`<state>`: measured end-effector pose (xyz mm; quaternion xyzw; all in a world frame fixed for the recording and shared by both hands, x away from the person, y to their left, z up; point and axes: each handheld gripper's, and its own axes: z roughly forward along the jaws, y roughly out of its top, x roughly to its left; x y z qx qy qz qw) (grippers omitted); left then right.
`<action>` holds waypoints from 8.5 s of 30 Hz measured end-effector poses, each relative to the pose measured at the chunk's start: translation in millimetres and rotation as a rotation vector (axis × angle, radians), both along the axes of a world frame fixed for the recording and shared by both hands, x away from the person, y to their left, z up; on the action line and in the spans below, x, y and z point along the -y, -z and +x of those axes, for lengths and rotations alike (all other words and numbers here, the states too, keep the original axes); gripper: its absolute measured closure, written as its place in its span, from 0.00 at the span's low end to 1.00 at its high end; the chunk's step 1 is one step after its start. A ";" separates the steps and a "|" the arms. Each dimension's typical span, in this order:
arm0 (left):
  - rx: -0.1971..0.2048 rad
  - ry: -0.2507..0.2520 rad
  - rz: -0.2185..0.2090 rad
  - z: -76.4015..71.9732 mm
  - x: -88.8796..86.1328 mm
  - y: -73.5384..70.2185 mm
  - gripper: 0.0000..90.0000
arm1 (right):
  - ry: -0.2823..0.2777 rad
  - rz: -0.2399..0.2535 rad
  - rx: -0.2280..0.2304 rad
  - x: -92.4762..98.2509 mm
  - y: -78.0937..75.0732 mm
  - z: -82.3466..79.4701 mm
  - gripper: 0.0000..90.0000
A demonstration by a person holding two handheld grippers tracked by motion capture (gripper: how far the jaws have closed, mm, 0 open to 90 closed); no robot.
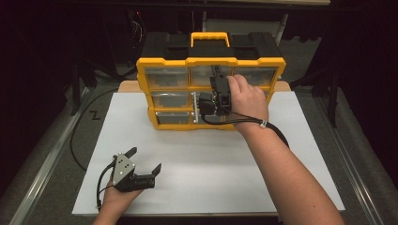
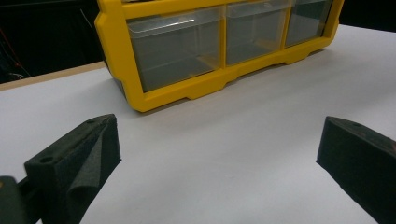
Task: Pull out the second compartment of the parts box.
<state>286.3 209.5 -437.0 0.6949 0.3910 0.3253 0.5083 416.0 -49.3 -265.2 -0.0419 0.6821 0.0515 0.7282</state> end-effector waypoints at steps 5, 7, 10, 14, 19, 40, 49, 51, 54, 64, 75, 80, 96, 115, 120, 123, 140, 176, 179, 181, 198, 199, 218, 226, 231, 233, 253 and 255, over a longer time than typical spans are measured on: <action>-0.001 0.001 0.000 0.4 -0.1 0.2 0.00 | 0.012 -0.018 0.028 -3.1 3.3 2.5 0.73; -0.001 0.002 0.001 0.5 -0.2 0.1 0.00 | 0.019 -0.015 0.036 -4.2 3.1 3.4 0.78; -0.001 0.001 0.000 0.4 -0.4 -0.1 0.00 | 0.022 -0.008 0.045 -5.3 2.7 4.3 0.82; 0.000 0.002 0.000 0.3 -0.6 -0.2 0.00 | 0.022 -0.008 0.059 -7.2 2.7 4.0 0.87; 0.004 -0.002 -0.006 0.2 -0.8 -0.4 0.00 | 0.027 -0.007 0.068 -9.2 1.5 3.7 0.91; 0.001 -0.002 -0.013 0.2 -1.2 -0.9 0.00 | 0.005 -0.017 0.071 -3.5 1.2 -17.4 0.92; 0.002 -0.003 -0.010 0.2 -1.0 -0.7 0.00 | -0.006 -0.019 0.045 -2.8 -3.3 -18.1 0.84; 0.003 -0.002 -0.011 0.2 -1.0 -0.8 0.00 | -0.009 -0.018 0.031 -3.6 -5.0 -19.1 0.80; 0.001 -0.002 -0.015 0.3 -1.3 -0.9 0.00 | -0.016 -0.015 0.016 -4.5 -6.3 -18.8 0.73; 0.000 -0.003 -0.022 0.0 -2.2 -1.1 0.00 | 0.007 0.024 -0.079 -5.3 -15.0 -12.1 0.63; 0.001 -0.006 -0.025 -0.5 -2.9 -1.2 0.00 | 0.028 0.019 -0.099 -7.0 -17.7 -11.6 0.81; 0.004 -0.008 -0.023 -0.6 -2.9 -1.3 0.00 | 0.035 -0.004 -0.062 -7.3 -15.7 -12.4 0.88; 0.004 -0.008 -0.037 -0.8 -4.6 -2.2 0.00 | 0.021 -0.033 -0.043 -5.7 -15.8 -37.0 0.90; 0.008 -0.008 -0.044 -0.3 -5.3 -2.8 0.00 | -0.015 -0.017 -0.022 -1.2 -10.2 -72.9 0.90; 0.006 -0.006 -0.043 0.0 -4.9 -2.6 0.00 | -0.034 -0.012 -0.008 0.4 -7.9 -79.9 0.90; 0.007 -0.005 -0.043 0.0 -4.7 -2.7 0.00 | -0.038 -0.005 -0.004 0.7 -6.5 -82.8 0.90; 0.008 -0.003 -0.043 -0.6 -4.5 -2.9 0.00 | -0.047 0.010 0.022 0.6 3.2 -87.1 0.89; 0.004 -0.016 -0.060 -0.5 -6.6 -2.0 0.00 | -0.087 -0.015 -0.198 37.5 78.9 -103.1 0.41; 0.006 -0.018 -0.060 -0.6 -6.6 -1.7 0.00 | -0.080 -0.020 -0.233 46.3 97.6 -100.4 0.37; 0.010 -0.018 -0.058 -1.0 -6.7 -1.8 0.00 | -0.071 -0.018 -0.255 52.0 110.3 -99.4 0.37; 0.003 -0.034 -0.055 -0.3 -6.1 0.3 0.00 | 0.001 -0.025 -0.364 104.0 172.7 -93.5 0.32; 0.003 -0.031 -0.054 -0.4 -5.4 0.2 0.00 | 0.014 -0.022 -0.373 112.1 174.7 -92.5 0.30; 0.012 -0.017 -0.056 -1.5 -6.1 -2.0 0.00 | 0.070 -0.045 -0.390 127.0 179.6 -88.8 0.10; 0.013 -0.018 -0.056 -1.7 -6.4 -2.3 0.00 | 0.054 -0.067 -0.372 124.2 180.1 -91.4 0.01; 0.014 -0.018 -0.055 -1.7 -6.4 -2.5 0.00 | 0.060 -0.050 -0.371 123.0 178.2 -94.3 0.01; 0.012 -0.018 -0.054 -1.5 -6.3 -2.4 0.00 | 0.069 -0.017 -0.373 124.9 176.3 -93.1 0.01; 0.006 -0.018 -0.050 -0.6 -6.1 -1.9 0.00 | 0.103 0.571 -0.618 153.6 167.2 -76.2 0.01; 0.006 -0.018 -0.050 -0.6 -6.2 -1.9 0.00 | 0.098 0.624 -0.647 157.5 165.5 -73.8 0.01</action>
